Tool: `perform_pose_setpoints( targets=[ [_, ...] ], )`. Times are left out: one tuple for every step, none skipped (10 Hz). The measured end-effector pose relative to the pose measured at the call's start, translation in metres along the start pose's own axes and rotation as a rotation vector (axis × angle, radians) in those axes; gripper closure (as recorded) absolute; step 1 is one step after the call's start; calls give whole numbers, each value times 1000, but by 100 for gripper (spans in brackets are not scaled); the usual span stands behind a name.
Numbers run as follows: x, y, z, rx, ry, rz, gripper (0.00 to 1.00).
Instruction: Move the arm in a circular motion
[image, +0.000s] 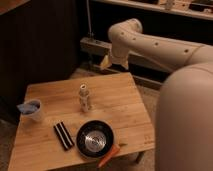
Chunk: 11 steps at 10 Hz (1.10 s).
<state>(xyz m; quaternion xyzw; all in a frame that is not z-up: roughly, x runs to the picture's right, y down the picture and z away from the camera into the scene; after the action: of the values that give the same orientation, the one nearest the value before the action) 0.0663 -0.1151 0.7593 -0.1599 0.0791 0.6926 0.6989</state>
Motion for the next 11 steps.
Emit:
perform_pose_setpoints(
  targets=[
    [10,-14,-3,10,4,27,20],
    [25,-27,-7,18,10,51,20],
    [38,-32,-9,21,19,61,20],
    [54,-30,-13,23,29,66,20],
    [74,-17,-16,19,45,63,20],
    [91,-6,-19,13,59,62,20],
    [105,-2,-21,15,68,61,20],
    [125,4,-22,5,87,64,20],
    [146,18,-22,-24,109,56,20],
    [160,29,-21,-49,126,48,20],
    [175,40,-18,-74,146,31,20]
  ],
)
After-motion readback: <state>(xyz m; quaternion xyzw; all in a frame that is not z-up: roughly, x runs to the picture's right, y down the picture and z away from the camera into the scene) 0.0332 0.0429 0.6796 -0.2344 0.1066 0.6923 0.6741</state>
